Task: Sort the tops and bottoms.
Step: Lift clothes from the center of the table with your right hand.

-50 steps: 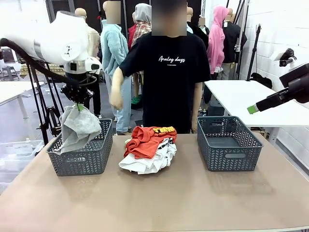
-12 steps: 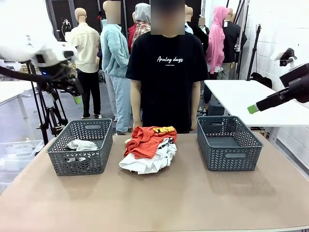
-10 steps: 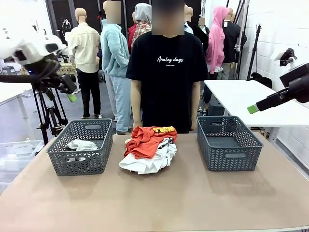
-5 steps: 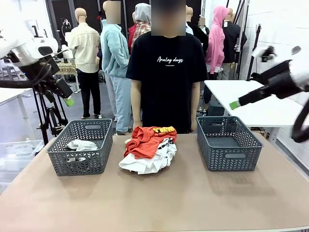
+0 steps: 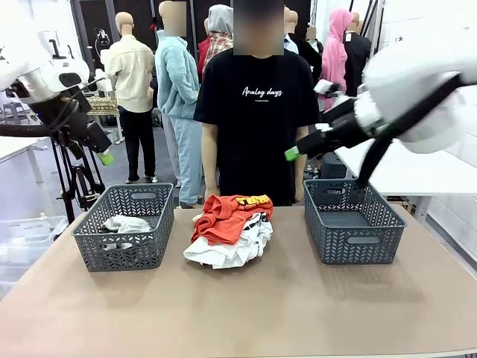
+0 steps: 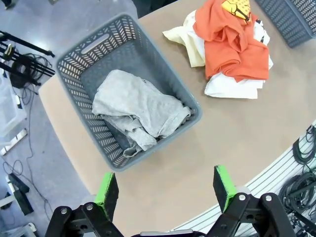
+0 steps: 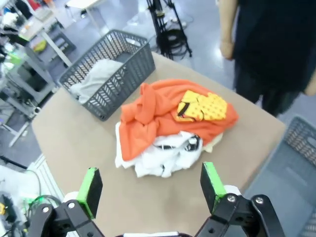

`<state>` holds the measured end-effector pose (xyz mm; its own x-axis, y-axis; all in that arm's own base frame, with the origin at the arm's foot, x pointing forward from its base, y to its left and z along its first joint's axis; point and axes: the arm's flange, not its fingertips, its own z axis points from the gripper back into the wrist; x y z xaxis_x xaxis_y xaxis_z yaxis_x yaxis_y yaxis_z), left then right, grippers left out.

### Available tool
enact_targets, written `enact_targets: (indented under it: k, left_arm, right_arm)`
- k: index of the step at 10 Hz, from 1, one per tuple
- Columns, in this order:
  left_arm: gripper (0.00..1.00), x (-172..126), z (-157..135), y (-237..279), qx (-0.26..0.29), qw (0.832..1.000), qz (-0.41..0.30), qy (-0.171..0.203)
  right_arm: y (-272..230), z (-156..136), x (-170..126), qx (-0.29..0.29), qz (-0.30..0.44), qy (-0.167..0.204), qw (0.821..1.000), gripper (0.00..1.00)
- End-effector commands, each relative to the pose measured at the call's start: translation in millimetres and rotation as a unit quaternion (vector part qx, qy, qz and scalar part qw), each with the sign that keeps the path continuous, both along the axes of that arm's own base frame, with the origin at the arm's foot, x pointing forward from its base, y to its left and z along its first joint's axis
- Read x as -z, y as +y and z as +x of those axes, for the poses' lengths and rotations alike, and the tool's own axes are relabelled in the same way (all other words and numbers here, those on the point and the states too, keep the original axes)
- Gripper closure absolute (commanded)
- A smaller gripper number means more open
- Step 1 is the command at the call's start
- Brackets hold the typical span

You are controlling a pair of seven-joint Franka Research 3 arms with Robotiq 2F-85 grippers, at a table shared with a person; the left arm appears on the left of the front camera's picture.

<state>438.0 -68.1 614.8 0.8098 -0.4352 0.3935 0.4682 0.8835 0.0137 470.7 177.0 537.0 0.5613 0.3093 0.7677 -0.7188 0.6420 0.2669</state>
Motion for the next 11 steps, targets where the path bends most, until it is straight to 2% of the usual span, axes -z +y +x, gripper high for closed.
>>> enact_targets:
  k: [1, 4, 5, 6, 7, 8, 9, 11]
  left_arm:
    - [0.0, 0.0, -1.4, 0.9, -0.003, 1.0, -0.008, 0.002]
    - [0.0, 0.0, -1.4, 0.9, -0.003, 1.0, -0.008, 0.002]
    - [0.0, 0.0, -1.4, 0.9, -0.003, 1.0, -0.008, 0.002]
    - [0.0, 0.0, -1.4, 0.9, -0.003, 1.0, -0.008, 0.002]
    - [0.0, 0.0, -1.4, 0.9, -0.003, 1.0, -0.008, 0.002]
    - [0.0, 0.0, -1.4, 0.9, -0.003, 1.0, -0.008, 0.002]
    - [0.0, 0.0, -1.4, 0.9, -0.003, 1.0, -0.008, 0.002]
    - [0.0, 0.0, -1.4, 0.9, -0.003, 1.0, -0.008, 0.002]
  right_arm:
    - [-23.2, -19.1, -11.7, 0.007, -0.002, -0.005, 1.0, 0.0]
    - [-23.2, -19.1, -11.7, 0.007, -0.002, -0.005, 1.0, 0.0]
    - [-11.4, -3.4, -8.6, 0.013, -0.012, -0.003, 1.0, 0.0]
    - [2.3, -16.6, -18.8, 0.032, -0.035, -0.025, 0.999, 0.0]
    - [25.5, -1.5, -26.3, 0.025, -0.047, -0.041, 0.998, 0.0]
    - [60.8, 29.4, -29.3, 0.009, -0.079, -0.038, 0.996, 0.0]
    - [98.9, 50.7, -30.9, -0.026, -0.106, -0.029, 0.994, 0.0]
    - [163.5, 94.2, -26.8, -0.057, -0.173, 0.001, 0.983, 0.0]
